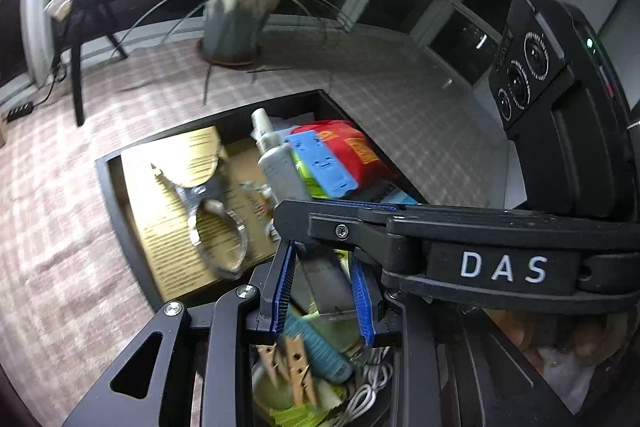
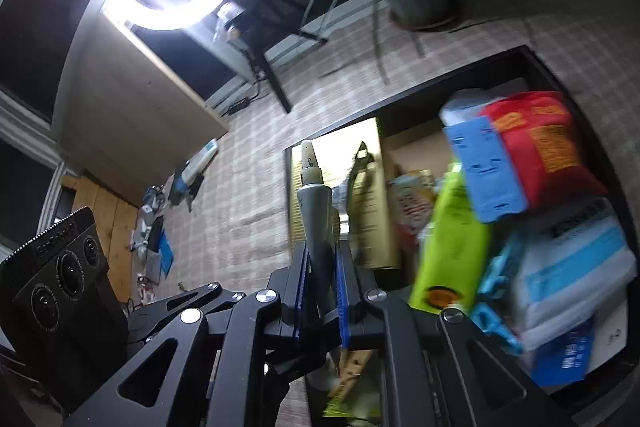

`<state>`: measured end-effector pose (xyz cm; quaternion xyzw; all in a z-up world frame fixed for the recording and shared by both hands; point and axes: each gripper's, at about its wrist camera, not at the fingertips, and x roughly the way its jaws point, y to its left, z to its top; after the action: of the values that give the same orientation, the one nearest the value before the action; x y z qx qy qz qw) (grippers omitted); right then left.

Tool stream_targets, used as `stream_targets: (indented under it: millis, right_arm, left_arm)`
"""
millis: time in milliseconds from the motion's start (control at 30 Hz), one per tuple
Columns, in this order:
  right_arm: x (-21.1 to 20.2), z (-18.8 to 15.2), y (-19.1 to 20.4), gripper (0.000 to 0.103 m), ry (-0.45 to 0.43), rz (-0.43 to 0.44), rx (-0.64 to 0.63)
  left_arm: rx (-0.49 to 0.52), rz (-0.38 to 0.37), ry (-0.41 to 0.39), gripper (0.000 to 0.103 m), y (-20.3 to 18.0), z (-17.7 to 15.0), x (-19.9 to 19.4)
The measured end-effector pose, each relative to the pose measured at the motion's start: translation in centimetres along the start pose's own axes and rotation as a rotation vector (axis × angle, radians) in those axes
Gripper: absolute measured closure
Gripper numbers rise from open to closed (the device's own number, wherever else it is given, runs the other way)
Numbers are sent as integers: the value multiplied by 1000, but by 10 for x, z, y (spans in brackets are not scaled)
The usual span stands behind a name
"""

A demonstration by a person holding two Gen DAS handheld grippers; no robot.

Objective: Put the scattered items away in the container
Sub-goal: 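Carry the grey tube into the black container and open the right gripper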

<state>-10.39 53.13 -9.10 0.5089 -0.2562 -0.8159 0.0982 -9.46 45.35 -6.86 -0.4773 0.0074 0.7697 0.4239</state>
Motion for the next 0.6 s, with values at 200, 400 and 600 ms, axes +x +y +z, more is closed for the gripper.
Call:
stream_targets:
  millis: [200,400,600]
  right_arm:
    - [-16,1,-9,38,-45,-84,-18]
    - [-22,-1,-5,38,-87,-149,-64]
    - [-12,-5,16,38,-86,-180,-144]
  left_arm:
    - [-32,27,-15,45,8,5,1]
    - [-52,70,-29,45,29,-4,-19]
    - [-96,148,-43,45,65,-25,-53]
